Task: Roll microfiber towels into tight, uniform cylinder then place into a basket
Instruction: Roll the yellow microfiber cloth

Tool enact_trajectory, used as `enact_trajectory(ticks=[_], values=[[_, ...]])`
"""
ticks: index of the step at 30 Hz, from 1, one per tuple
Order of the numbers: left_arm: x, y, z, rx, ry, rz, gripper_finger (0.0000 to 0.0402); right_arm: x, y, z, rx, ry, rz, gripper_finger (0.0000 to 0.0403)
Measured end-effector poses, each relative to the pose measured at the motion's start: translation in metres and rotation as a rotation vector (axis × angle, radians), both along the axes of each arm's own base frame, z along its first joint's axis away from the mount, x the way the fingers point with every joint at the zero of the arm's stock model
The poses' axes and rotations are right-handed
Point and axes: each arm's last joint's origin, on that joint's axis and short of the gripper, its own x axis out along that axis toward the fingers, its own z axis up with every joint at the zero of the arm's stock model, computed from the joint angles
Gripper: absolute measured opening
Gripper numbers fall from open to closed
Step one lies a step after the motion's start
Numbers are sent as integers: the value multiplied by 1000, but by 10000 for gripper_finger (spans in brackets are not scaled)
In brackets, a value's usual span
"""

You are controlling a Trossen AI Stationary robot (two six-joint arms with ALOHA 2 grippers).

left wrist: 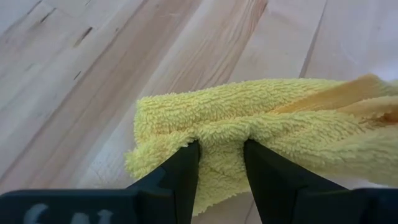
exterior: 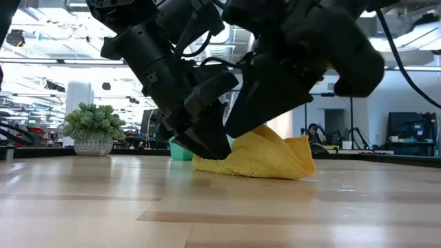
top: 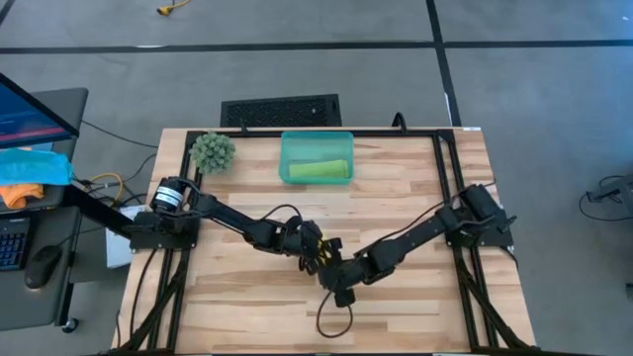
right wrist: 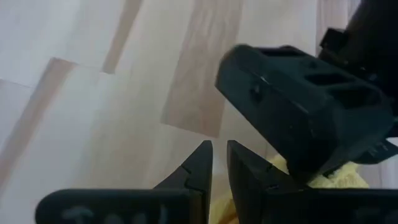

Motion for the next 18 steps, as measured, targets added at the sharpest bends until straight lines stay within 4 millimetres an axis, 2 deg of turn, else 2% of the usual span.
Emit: enact_trajectory(ticks=[11, 18], values=[[0, 2, 0, -4, 13, -4, 127, -4, -23, -10, -18, 103, -243, 67], [0, 2, 0, 8, 11, -16, 127, -11, -29, -13, -17, 162, -369, 54]])
